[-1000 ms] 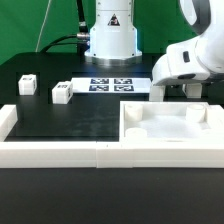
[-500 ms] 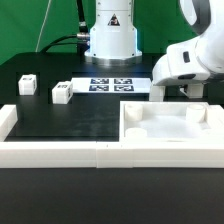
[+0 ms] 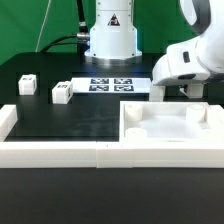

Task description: Assemble one leg

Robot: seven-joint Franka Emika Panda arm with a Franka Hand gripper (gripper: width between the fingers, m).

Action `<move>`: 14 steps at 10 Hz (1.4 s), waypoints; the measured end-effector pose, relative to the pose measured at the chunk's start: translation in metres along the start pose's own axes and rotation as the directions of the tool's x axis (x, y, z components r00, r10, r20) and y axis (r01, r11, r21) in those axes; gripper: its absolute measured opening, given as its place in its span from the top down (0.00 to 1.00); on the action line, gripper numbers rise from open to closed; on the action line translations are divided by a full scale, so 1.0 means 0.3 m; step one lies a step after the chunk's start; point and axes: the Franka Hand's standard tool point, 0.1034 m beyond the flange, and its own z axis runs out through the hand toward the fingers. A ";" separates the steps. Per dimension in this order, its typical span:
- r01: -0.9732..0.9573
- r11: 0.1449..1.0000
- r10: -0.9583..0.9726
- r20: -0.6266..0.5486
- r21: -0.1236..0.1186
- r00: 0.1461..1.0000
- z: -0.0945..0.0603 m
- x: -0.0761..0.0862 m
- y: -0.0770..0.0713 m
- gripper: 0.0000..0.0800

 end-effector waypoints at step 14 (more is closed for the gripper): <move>0.026 0.999 -0.038 -0.701 -0.028 0.712 -0.242 -0.035 0.019 0.64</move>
Offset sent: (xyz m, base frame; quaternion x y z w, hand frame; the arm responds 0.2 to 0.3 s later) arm 0.0000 0.0000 0.0000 0.0000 0.0000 0.0000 1.0000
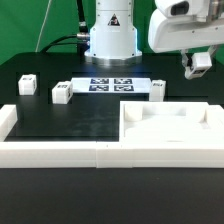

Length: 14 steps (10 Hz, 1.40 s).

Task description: Assemble one leg

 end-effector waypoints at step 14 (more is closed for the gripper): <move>0.130 0.990 -0.137 -0.499 -0.049 0.856 -0.196 0.377 0.091 0.64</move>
Offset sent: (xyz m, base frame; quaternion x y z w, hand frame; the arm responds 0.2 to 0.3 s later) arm 0.0439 -0.0070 0.0243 0.0174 0.2325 -0.0552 0.9709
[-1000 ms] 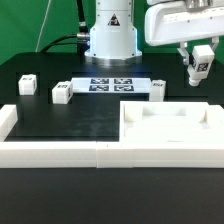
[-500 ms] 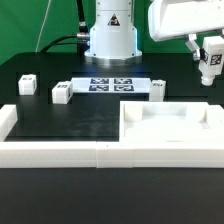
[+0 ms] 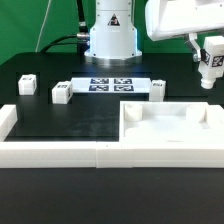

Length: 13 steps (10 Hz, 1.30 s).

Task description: Assemble one leg

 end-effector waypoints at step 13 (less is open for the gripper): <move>-0.003 1.000 0.003 -0.031 -0.009 1.000 0.121 0.225 0.180 0.64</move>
Offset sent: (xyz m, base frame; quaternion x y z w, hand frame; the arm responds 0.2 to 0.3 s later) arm 0.0000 0.0000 0.0000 0.0000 0.0000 0.0000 1.0000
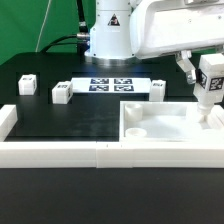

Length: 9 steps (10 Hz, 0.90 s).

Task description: Assemble one leg

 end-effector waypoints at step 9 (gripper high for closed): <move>-0.004 1.000 0.004 -0.031 0.006 1.000 0.093 -0.010 -0.027 0.64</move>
Offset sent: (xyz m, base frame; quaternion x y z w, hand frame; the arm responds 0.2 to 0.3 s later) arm 0.0163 -0.0033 -0.0141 -0.0220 0.0235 -0.0161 0.9994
